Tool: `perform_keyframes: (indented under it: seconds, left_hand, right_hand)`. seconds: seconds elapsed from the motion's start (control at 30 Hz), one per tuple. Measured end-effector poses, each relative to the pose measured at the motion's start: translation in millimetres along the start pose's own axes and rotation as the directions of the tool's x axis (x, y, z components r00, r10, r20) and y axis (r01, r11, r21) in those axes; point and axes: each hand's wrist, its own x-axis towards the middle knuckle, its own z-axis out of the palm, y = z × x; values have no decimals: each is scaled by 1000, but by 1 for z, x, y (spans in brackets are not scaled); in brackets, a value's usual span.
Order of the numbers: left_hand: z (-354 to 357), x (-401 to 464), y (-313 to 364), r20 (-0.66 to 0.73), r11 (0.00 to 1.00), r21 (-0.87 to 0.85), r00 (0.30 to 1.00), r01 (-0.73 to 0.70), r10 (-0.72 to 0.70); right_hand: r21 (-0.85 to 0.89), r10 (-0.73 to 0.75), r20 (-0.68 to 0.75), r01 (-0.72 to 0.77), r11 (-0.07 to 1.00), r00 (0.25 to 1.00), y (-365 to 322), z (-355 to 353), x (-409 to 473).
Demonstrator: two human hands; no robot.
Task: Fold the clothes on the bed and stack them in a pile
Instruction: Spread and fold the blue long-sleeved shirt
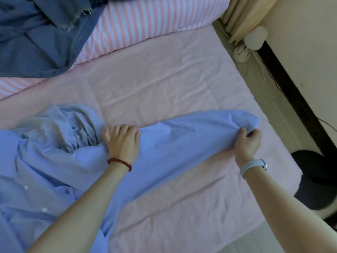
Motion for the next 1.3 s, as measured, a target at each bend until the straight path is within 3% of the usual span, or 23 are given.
perform_keyframes:
  seconds: [0.07, 0.17, 0.23, 0.3, 0.4, 0.63, 0.73, 0.8, 0.83, 0.93, 1.0, 1.07, 1.17, 1.23, 1.3]
  left_hand:
    - [3, 1, 5, 121, 996, 41, 989, 81, -86]
    - [-3, -9, 6, 93, 990, -1, 986, 142, -141]
    - [-15, -30, 5, 41, 982, -59, 983, 180, -178]
    - [-27, -65, 0, 26, 963, -108, 969, 248, -247]
    - [-45, -136, -17, 65, 906, -189, 926, 378, -373]
    - [-60, -293, -88, 257, 708, -291, 766, 643, -589]
    - [-58, -333, -120, 270, 708, -330, 781, 624, -563]
    - [-54, -346, -138, 253, 690, -410, 801, 596, -542]
    - [-52, -349, -146, 290, 631, -473, 785, 615, -548]
    - [-49, -349, -161, 540, 295, -603, 651, 742, -534]
    - [-45, -348, -167, 607, 228, -582, 604, 780, -516]
    - [-46, -346, -167, 624, 155, -612, 594, 776, -509]
    - [-52, -337, -160, 735, -186, -649, 545, 738, -404]
    - [-57, -329, -153, 819, -430, -573, 500, 697, -282]
    - [-63, -318, -144, 851, -537, -515, 472, 669, -228]
  right_hand:
    - [-98, 35, 52, -29, 995, 998, 11, -7, 2]
    - [-298, 3, 75, 20, 954, 997, 12, -8, -8]
    - [-407, -114, 69, 132, 904, 991, 11, -8, -32]
    - [-449, -240, 151, 283, 848, 959, 11, -9, -70]
    - [-409, -351, 359, 484, 774, 865, 26, -12, -145]
    - [-250, -334, 757, 722, 645, 561, 99, -24, -333]
    - [-201, -292, 833, 750, 630, 469, 133, -20, -391]
    - [-201, -272, 844, 742, 639, 463, 152, -13, -419]
    - [-216, -238, 842, 707, 673, 484, 160, -9, -431]
    - [-266, -92, 792, 477, 838, 603, 175, 2, -451]
    - [-263, -42, 724, 332, 906, 689, 178, 6, -453]
    - [-227, -62, 692, 298, 927, 719, 179, 2, -451]
    - [-148, -151, 710, 355, 923, 688, 173, -16, -453]
    - [-86, -228, 738, 424, 902, 635, 169, -30, -454]
    - [-30, -300, 776, 508, 861, 555, 165, -41, -456]
